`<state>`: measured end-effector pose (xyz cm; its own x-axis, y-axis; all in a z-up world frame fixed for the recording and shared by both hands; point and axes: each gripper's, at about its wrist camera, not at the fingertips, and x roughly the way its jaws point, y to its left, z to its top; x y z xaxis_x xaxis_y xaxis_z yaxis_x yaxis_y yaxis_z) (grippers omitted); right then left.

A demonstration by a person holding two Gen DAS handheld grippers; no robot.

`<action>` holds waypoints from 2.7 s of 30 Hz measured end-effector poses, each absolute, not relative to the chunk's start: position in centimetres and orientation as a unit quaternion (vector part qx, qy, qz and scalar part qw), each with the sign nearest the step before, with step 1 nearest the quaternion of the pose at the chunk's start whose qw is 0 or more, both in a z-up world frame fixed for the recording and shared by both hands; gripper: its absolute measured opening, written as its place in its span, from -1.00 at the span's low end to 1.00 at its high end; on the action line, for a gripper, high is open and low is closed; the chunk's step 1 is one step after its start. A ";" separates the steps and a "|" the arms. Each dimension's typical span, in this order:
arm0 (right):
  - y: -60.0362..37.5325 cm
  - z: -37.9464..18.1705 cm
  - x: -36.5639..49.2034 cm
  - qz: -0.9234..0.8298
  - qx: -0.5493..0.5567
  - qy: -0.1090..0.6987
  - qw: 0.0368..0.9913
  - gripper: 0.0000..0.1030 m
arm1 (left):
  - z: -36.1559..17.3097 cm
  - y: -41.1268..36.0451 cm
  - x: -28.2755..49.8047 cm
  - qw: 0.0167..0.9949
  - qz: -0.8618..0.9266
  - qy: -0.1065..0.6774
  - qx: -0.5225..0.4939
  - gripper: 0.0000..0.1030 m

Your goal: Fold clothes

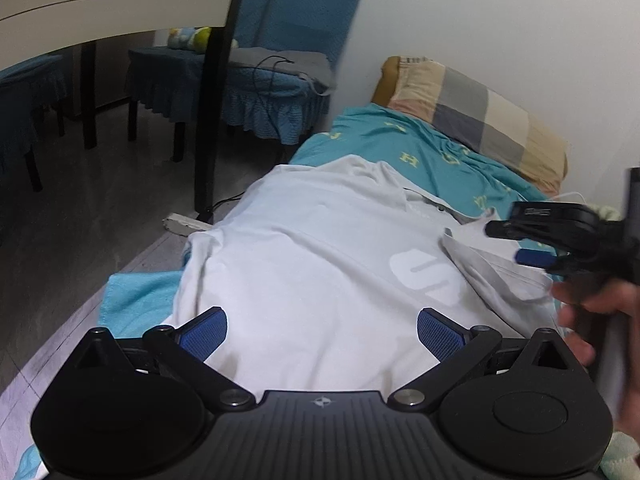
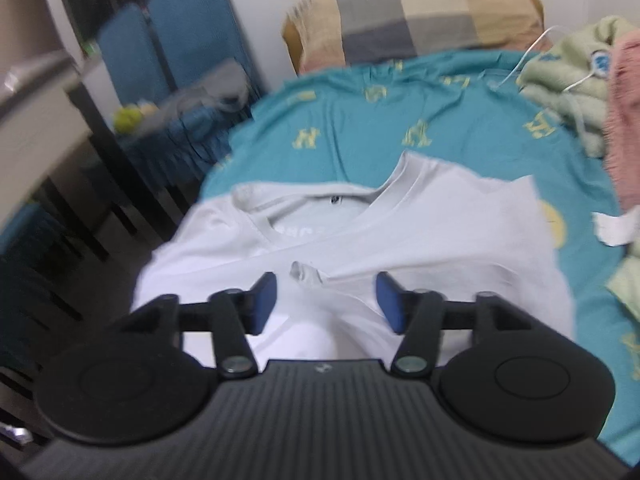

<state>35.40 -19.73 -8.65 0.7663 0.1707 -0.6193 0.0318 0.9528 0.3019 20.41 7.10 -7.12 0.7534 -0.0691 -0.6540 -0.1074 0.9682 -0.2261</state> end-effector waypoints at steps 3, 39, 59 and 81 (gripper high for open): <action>-21.6 -6.4 29.5 0.034 0.157 0.328 0.931 0.12 | -7.1 6.1 19.8 0.932 -0.001 0.345 -0.108 0.98; -36.1 -6.0 6.7 -0.120 0.367 0.211 0.898 0.16 | -14.5 -23.6 32.2 0.917 -0.106 0.385 0.009 -0.53; -34.5 -6.5 7.5 -0.109 0.359 0.230 0.898 0.16 | -14.3 -3.9 29.7 0.863 -0.109 0.441 -0.221 -0.59; -33.4 -9.1 11.8 -0.100 0.346 0.279 0.890 0.16 | -12.0 -8.9 44.0 0.905 -0.161 0.390 -0.054 -0.94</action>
